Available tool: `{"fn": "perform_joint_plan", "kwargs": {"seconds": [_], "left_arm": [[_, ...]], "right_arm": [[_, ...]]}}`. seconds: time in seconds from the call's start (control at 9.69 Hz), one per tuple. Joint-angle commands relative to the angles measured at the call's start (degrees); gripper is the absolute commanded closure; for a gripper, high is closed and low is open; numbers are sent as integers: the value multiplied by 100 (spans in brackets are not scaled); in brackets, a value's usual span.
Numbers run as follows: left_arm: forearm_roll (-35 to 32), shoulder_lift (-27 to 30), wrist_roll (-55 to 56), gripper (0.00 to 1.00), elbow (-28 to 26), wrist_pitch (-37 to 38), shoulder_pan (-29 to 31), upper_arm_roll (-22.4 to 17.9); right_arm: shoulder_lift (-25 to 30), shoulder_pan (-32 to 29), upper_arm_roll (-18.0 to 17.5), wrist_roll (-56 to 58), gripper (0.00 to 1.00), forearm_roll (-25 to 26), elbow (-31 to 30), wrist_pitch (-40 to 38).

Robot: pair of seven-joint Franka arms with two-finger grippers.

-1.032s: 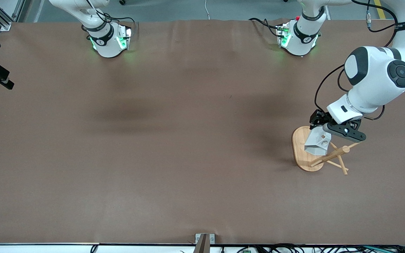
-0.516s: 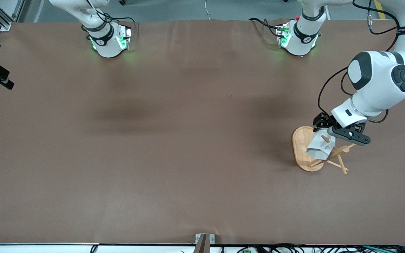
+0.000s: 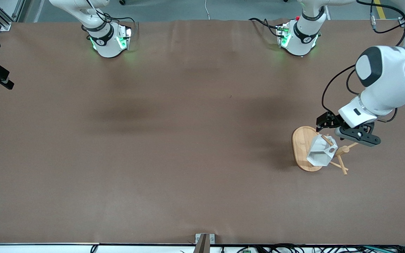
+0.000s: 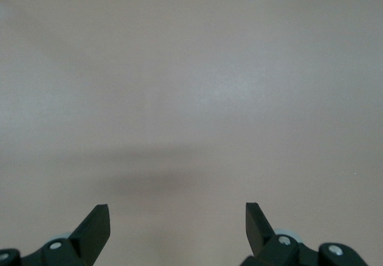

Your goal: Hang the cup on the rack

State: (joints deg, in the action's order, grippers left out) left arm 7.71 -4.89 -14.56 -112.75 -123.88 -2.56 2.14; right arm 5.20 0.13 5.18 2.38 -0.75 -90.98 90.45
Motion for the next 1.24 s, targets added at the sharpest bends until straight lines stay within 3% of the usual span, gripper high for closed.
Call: {"fn": "perform_joint_plan", "kwargs": {"seconds": [0.0, 0.21, 0.41, 0.72, 1.14], "left_arm": [[29, 285, 478, 0, 68, 556, -70, -29], [-137, 550, 856, 0, 409, 1283, -122, -38], [-454, 507, 1217, 0, 1321, 2425, -35, 84], [-848, 507, 1166, 0, 2027, 3027, 474, 558], [-868, 664, 1446, 0, 2117, 3563, 554, 709]], "right_arm": [[-19, 31, 10, -97, 0, 102, 45, -54], [-19, 31, 10, -97, 0, 102, 45, -54], [-10, 31, 10, -97, 0, 102, 45, -63], [-10, 31, 10, -97, 0, 102, 45, -63], [-19, 13, 10, -97, 0, 102, 36, -63]]}}
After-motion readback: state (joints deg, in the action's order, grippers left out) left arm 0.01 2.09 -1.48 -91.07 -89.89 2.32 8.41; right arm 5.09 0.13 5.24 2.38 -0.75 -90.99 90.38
